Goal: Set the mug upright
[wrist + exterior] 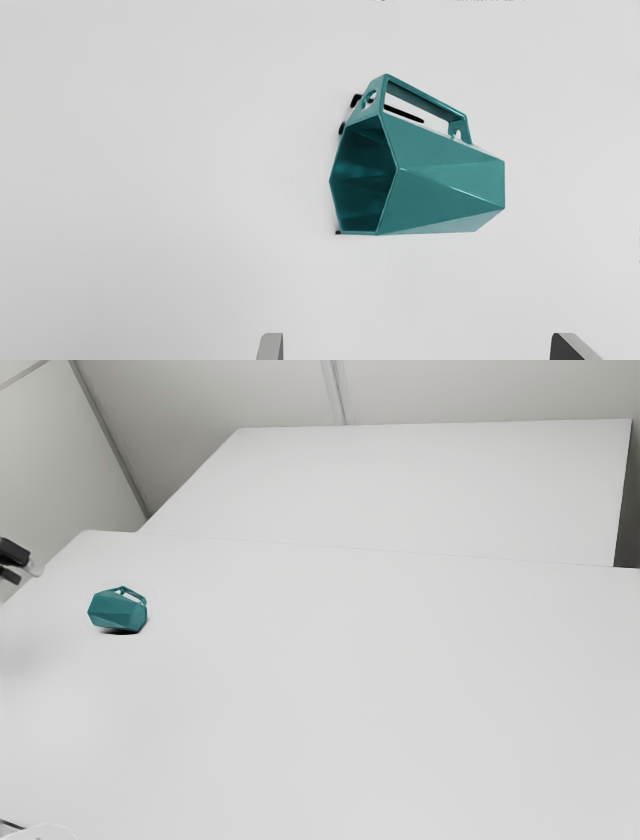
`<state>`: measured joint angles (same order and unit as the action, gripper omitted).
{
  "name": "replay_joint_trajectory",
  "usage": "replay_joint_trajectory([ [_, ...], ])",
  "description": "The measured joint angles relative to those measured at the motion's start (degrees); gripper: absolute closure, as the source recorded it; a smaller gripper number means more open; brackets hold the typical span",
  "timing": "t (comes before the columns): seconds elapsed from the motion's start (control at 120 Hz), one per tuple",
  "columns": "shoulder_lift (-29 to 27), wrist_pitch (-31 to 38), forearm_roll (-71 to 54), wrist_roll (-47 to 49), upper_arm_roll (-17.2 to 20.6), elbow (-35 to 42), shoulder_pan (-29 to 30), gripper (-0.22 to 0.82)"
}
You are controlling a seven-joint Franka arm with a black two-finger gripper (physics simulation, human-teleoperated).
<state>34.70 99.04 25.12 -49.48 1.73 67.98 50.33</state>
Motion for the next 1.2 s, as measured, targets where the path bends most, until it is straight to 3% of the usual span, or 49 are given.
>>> replay_joint_trajectory([
  [0.392,4.7,0.1,17.9,-12.2,-0.2,1.2,2.0,0.02],
  [0.875,10.0,-7.3,25.5,-13.0,-0.8,1.6,3.8,0.02],
  [1.2,13.5,-9.3,25.8,-11.3,-0.9,-3.1,3.0,0.02],
])
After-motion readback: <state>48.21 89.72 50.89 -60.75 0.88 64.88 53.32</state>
